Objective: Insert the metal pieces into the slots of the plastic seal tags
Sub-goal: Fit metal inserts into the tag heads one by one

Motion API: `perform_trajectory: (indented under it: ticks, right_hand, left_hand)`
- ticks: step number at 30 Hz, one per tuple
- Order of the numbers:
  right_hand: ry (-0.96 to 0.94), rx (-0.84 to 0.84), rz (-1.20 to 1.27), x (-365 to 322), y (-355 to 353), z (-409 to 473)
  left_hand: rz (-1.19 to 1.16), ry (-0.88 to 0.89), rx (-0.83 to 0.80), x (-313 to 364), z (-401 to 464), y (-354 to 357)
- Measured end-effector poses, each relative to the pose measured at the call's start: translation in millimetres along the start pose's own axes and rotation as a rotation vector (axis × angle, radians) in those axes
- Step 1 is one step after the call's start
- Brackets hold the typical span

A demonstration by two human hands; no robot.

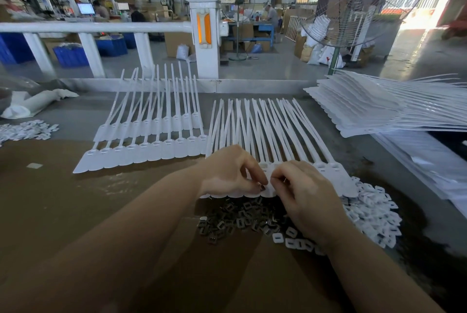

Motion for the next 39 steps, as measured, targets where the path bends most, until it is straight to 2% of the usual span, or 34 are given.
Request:
perform_trajectory:
  ticks: [5,10,17,29,33,39]
  right_hand:
    - [-0.001,-0.010,0.000,0,1,0]
    - [-0.004,-0.006,0.000,-1,0,0]
    - [0.008,-0.005,0.003,0,0,0]
    - [0.024,-0.004,0.001,2,-1,0]
    - [0.023,0.003,-0.006,2,-1,0]
    - [0.010,0.021,-0.023,1,-2,-1]
  left_hand:
    - [0.105,0.020,0.031,2,0,4]
    - [0.165,0.064,0.130,1,2,4]
    - [-0.038,-0.055,0.398,-14,7,-13]
    - [-0.385,-0.090,0.400,-14,5,-15]
    - [-0.273,-0.064,0.388,-5,0,-14]
    - [-0.087,-0.077,0.455,-4,-14,-9]
Point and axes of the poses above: each hand's wrist, its own z-axis towards the middle knuckle, its own y-axis out of the palm, x = y × z, the point moved 7 cm from there along z, towards the middle knuckle
